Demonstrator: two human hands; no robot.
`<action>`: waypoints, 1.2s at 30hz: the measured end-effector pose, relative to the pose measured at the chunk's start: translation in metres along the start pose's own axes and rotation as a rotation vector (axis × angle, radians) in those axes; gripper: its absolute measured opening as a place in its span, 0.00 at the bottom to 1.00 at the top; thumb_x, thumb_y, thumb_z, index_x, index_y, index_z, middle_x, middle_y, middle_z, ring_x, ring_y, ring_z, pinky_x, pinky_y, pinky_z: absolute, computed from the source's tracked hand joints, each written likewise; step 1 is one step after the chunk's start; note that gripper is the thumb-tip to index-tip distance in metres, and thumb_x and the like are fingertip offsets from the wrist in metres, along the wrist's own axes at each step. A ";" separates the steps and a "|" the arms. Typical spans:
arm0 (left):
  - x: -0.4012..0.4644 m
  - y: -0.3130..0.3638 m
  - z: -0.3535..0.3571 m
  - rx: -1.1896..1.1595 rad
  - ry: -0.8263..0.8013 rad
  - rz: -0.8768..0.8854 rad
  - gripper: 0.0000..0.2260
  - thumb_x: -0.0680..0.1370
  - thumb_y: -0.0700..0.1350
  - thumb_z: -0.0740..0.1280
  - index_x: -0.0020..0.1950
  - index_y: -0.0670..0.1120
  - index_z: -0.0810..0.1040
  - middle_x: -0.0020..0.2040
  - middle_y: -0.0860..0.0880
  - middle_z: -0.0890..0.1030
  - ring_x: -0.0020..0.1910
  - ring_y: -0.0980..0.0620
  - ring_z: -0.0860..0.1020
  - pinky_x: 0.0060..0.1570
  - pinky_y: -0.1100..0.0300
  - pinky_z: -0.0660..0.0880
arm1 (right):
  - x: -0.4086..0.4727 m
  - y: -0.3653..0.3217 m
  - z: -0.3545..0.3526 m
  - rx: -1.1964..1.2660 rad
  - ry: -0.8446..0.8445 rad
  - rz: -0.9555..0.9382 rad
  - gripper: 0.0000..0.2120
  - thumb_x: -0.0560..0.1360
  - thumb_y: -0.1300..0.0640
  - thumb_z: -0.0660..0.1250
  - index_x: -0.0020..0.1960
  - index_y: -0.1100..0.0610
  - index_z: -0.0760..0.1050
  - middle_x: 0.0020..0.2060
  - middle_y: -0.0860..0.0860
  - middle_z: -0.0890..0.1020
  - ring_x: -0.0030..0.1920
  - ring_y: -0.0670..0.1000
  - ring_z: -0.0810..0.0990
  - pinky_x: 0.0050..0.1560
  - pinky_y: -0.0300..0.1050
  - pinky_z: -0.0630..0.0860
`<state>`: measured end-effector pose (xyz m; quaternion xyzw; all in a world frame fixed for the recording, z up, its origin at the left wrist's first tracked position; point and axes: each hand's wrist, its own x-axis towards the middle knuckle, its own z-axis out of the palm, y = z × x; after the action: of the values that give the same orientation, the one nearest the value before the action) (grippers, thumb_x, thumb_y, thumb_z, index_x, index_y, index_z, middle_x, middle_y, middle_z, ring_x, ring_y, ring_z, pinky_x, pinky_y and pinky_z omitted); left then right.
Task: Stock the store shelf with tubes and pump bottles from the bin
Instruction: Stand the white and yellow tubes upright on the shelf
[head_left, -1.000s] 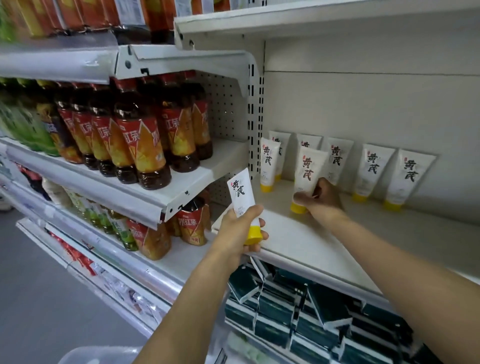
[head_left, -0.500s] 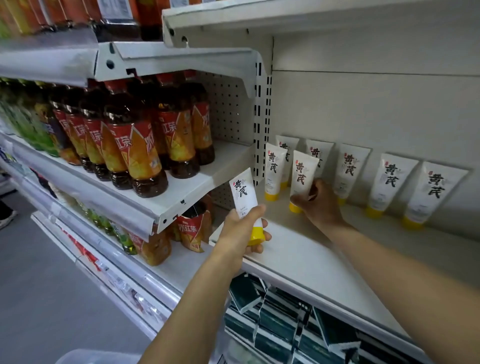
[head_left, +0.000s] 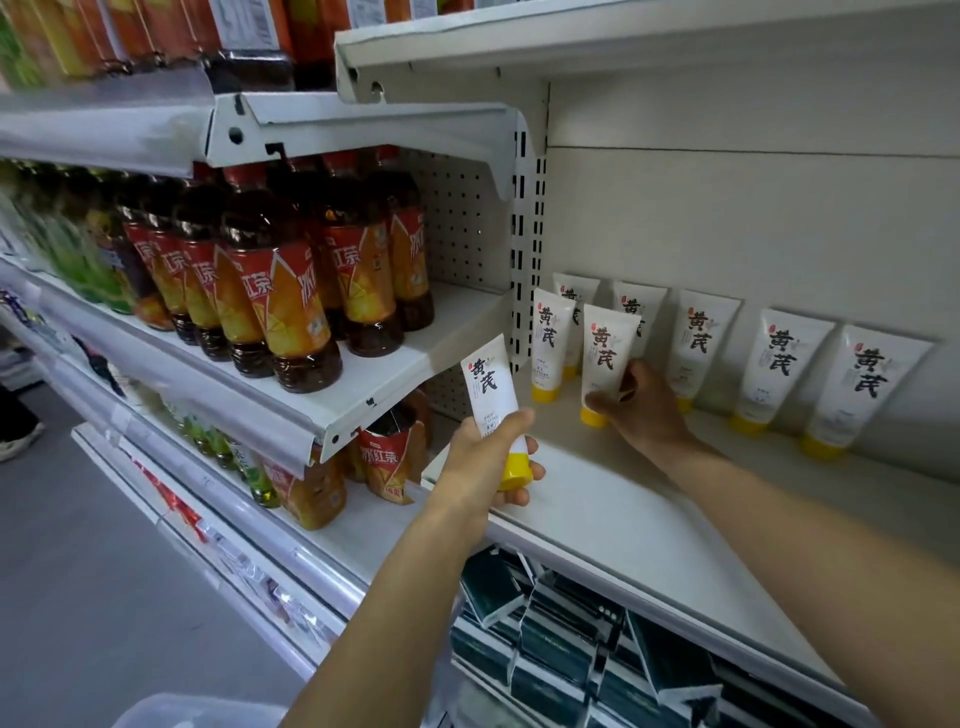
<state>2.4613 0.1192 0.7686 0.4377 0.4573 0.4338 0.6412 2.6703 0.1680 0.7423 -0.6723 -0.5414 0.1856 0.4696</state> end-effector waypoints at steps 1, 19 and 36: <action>0.000 0.000 0.000 0.000 0.002 -0.001 0.16 0.77 0.50 0.69 0.61 0.46 0.71 0.42 0.45 0.80 0.32 0.51 0.79 0.25 0.61 0.72 | 0.001 0.000 -0.001 0.000 -0.010 -0.003 0.16 0.71 0.58 0.74 0.55 0.59 0.72 0.45 0.50 0.77 0.46 0.51 0.76 0.41 0.42 0.67; -0.007 0.003 0.006 0.024 -0.018 0.003 0.15 0.77 0.50 0.69 0.59 0.47 0.71 0.43 0.45 0.79 0.32 0.52 0.79 0.25 0.61 0.72 | 0.004 0.001 -0.005 -0.042 -0.058 0.031 0.19 0.71 0.58 0.75 0.58 0.59 0.72 0.48 0.51 0.78 0.47 0.51 0.76 0.43 0.42 0.68; -0.022 -0.010 0.031 0.164 -0.092 0.107 0.11 0.76 0.47 0.69 0.54 0.54 0.69 0.47 0.43 0.80 0.37 0.50 0.79 0.28 0.60 0.71 | -0.077 -0.047 -0.023 0.318 -0.203 0.082 0.16 0.77 0.46 0.66 0.39 0.57 0.81 0.32 0.54 0.83 0.29 0.47 0.78 0.32 0.40 0.72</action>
<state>2.4888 0.0907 0.7693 0.5321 0.4373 0.4079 0.5994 2.6349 0.0876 0.7726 -0.5889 -0.5220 0.3548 0.5049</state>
